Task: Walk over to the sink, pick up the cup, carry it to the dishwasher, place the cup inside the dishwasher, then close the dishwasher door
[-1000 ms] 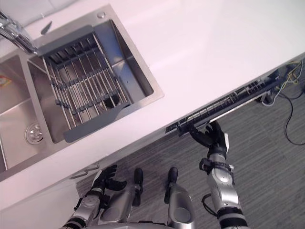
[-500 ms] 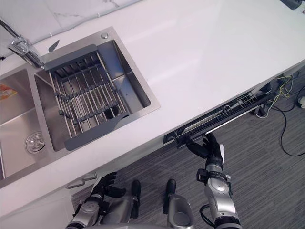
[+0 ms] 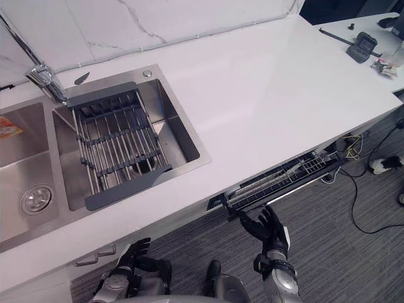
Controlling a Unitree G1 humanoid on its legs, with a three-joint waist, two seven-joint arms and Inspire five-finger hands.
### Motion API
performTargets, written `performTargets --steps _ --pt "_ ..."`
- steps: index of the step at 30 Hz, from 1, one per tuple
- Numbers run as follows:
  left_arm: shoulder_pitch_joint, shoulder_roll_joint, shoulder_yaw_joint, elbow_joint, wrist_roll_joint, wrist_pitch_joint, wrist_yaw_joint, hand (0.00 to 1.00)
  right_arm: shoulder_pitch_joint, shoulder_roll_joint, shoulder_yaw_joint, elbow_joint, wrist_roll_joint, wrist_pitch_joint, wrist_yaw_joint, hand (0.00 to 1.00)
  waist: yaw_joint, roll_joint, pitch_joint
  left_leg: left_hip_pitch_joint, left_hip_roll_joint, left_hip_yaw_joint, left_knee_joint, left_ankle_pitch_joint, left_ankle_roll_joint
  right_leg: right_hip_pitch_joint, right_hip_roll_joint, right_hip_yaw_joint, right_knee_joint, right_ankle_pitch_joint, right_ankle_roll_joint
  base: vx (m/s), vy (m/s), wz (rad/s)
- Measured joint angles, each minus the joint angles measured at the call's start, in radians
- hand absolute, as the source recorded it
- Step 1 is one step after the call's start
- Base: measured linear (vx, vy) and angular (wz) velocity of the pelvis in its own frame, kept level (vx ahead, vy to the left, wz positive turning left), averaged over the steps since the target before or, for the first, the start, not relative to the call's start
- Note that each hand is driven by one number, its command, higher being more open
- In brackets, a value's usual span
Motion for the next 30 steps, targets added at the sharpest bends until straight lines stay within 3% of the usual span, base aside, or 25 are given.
performTargets --steps 5,11,20,22,30 --pt "0.003 0.007 -0.001 0.007 0.000 0.002 0.004 0.90 0.040 0.050 0.083 -0.021 -0.025 -0.001 0.016 0.90 -0.009 -0.027 -0.017 0.003 -0.004 0.005 0.000 0.005 -0.001 0.009 -0.001 0.008 -0.015 0.004 -0.005 -0.05 -0.002 -0.04" --pt "-0.003 0.006 -0.001 0.023 0.000 0.001 0.015 0.90 0.031 0.053 0.118 -0.040 -0.126 -0.001 0.018 0.90 -0.008 -0.026 -0.018 0.005 -0.006 0.004 -0.030 0.035 0.002 0.006 0.001 0.008 -0.037 0.027 -0.010 -0.06 -0.005 0.01" --pt "-0.004 0.006 -0.001 0.020 -0.001 -0.005 0.014 0.90 -0.075 0.033 0.085 0.033 -0.138 -0.001 0.009 0.90 -0.003 -0.018 -0.013 -0.003 -0.018 -0.018 -0.061 0.067 0.008 0.003 -0.006 -0.012 -0.055 0.046 -0.007 -0.03 0.003 0.07" --pt "-0.004 0.005 -0.001 0.007 -0.001 -0.012 0.013 0.90 -0.149 0.026 0.063 0.105 -0.154 -0.001 -0.006 0.90 0.019 -0.012 -0.009 -0.011 -0.022 -0.023 -0.067 0.078 0.010 -0.006 -0.008 -0.016 -0.055 0.051 -0.007 -0.04 0.005 0.08" --pt "-0.004 -0.003 0.000 -0.032 -0.023 -0.015 0.013 0.90 -0.408 -0.007 0.005 0.301 -0.127 -0.003 -0.056 0.90 0.049 0.042 0.037 -0.029 -0.032 -0.050 -0.091 0.117 0.016 -0.029 -0.022 -0.042 -0.037 0.062 -0.006 -0.07 0.002 0.12"
